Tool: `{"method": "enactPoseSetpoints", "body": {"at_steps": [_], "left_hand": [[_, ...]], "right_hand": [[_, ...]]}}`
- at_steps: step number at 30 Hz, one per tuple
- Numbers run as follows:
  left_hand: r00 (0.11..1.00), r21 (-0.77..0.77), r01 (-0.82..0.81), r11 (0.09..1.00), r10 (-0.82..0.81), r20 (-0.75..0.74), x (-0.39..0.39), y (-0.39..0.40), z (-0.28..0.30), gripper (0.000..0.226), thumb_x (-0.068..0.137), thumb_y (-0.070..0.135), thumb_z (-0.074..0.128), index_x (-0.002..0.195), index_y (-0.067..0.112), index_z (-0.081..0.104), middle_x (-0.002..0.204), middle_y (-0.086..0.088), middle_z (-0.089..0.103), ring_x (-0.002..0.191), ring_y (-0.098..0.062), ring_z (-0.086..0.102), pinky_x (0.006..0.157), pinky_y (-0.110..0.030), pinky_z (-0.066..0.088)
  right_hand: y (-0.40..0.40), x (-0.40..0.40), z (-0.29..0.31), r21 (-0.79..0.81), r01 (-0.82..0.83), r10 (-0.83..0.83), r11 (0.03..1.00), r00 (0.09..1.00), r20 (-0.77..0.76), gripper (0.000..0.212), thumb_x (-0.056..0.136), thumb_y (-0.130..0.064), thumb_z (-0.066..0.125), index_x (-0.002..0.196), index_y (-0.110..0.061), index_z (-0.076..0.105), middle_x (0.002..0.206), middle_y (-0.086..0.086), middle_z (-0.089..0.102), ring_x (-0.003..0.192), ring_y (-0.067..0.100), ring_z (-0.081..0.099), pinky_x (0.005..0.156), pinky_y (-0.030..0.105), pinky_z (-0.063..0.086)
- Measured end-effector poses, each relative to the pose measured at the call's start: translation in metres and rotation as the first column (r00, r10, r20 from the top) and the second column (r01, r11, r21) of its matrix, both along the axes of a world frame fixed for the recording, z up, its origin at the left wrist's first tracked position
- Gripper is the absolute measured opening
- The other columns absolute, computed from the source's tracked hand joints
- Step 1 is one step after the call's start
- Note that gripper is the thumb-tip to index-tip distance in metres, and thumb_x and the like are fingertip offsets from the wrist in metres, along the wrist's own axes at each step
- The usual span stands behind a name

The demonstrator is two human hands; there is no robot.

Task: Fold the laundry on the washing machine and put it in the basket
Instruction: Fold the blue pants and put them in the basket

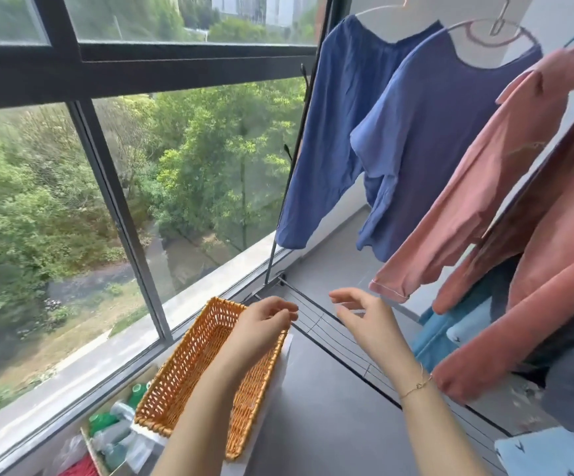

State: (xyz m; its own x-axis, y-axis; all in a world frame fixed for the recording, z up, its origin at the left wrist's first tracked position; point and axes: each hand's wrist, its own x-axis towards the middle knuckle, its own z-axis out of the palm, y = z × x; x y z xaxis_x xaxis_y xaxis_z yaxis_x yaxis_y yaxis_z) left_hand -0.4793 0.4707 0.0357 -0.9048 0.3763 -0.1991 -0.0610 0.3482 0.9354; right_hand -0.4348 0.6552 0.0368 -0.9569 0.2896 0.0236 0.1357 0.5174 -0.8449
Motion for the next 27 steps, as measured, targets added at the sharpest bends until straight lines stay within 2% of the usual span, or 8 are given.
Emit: {"method": "enactPoseSetpoints", "body": {"at_steps": [4,6,8,10,15,16,21,27], "left_hand": [[0.999,0.064,-0.025,0.998,0.027,-0.02,-0.034,0.044,0.018,0.023,0.095,0.006,0.046,0.101,0.016,0.066,0.099,-0.002,0.072,0.086,-0.01,0.065,0.064,-0.011,0.044],[0.998,0.104,-0.044,0.994,0.049,-0.043,-0.06,0.077,0.032,0.025,0.094,-0.001,0.045,0.101,0.008,0.066,0.097,-0.008,0.071,0.08,-0.01,0.064,0.059,-0.007,0.044],[0.995,0.119,-0.059,0.991,0.068,-0.072,-0.086,0.107,0.043,0.025,0.094,-0.002,0.045,0.099,0.009,0.067,0.095,-0.007,0.072,0.078,-0.011,0.064,0.059,-0.007,0.045],[0.988,0.107,-0.083,0.991,0.096,-0.118,-0.115,0.14,0.054,0.026,0.092,-0.001,0.047,0.095,0.013,0.068,0.092,-0.004,0.073,0.079,-0.013,0.064,0.06,-0.008,0.044],[0.977,0.128,-0.13,0.983,0.149,-0.151,-0.166,0.212,0.089,0.023,0.091,-0.004,0.048,0.096,0.007,0.067,0.087,-0.002,0.07,0.067,-0.003,0.061,0.056,-0.005,0.041],[0.973,0.14,-0.14,0.98,0.162,-0.163,-0.178,0.223,0.095,0.023,0.091,-0.004,0.049,0.095,0.008,0.068,0.085,-0.001,0.07,0.068,-0.006,0.061,0.056,-0.006,0.041],[0.944,0.098,-0.184,0.978,0.203,-0.259,-0.238,0.249,0.125,0.024,0.09,-0.002,0.05,0.095,0.012,0.069,0.091,0.0,0.073,0.075,-0.009,0.063,0.059,-0.007,0.043],[0.894,0.123,-0.184,0.975,0.218,-0.391,-0.312,0.255,0.178,0.028,0.09,0.004,0.048,0.097,0.022,0.069,0.094,0.009,0.073,0.085,-0.007,0.068,0.074,-0.02,0.048]], "right_hand": [[0.037,-0.028,0.019,-0.064,-0.044,0.039,0.997,0.996,-0.075,0.026,0.09,-0.013,0.056,0.098,-0.035,0.066,0.099,-0.018,0.068,0.095,-0.004,0.059,0.076,0.006,0.042],[0.069,-0.053,0.026,-0.054,-0.045,0.039,0.998,0.994,-0.104,0.026,0.09,-0.015,0.057,0.097,-0.037,0.066,0.098,-0.021,0.068,0.094,-0.004,0.059,0.078,0.008,0.042],[0.1,-0.081,0.035,-0.047,-0.047,0.041,0.998,0.991,-0.127,0.026,0.09,-0.016,0.057,0.1,-0.037,0.067,0.096,-0.022,0.067,0.091,-0.005,0.059,0.076,0.011,0.042],[0.132,-0.111,0.046,-0.075,-0.054,0.042,0.996,0.987,-0.155,0.027,0.09,-0.014,0.056,0.099,-0.037,0.067,0.093,-0.024,0.066,0.084,-0.008,0.058,0.07,0.007,0.041],[0.201,-0.179,0.083,-0.039,-0.137,0.126,0.99,0.968,-0.218,0.034,0.089,-0.009,0.057,0.09,-0.042,0.064,0.084,-0.028,0.068,0.083,0.0,0.062,0.076,0.012,0.045],[0.213,-0.194,0.093,-0.032,-0.153,0.141,0.988,0.961,-0.237,0.033,0.09,-0.009,0.056,0.092,-0.041,0.064,0.082,-0.026,0.068,0.085,0.001,0.063,0.075,0.01,0.045],[0.245,-0.247,0.143,-0.011,-0.243,0.221,0.97,0.899,-0.379,0.028,0.09,-0.003,0.055,0.101,-0.023,0.07,0.1,-0.013,0.07,0.094,0.002,0.062,0.081,0.008,0.044],[0.253,-0.305,0.206,0.09,-0.257,0.268,0.962,0.838,-0.475,0.028,0.092,-0.005,0.053,0.109,-0.022,0.068,0.101,-0.018,0.066,0.089,-0.007,0.059,0.077,0.004,0.042]]}}
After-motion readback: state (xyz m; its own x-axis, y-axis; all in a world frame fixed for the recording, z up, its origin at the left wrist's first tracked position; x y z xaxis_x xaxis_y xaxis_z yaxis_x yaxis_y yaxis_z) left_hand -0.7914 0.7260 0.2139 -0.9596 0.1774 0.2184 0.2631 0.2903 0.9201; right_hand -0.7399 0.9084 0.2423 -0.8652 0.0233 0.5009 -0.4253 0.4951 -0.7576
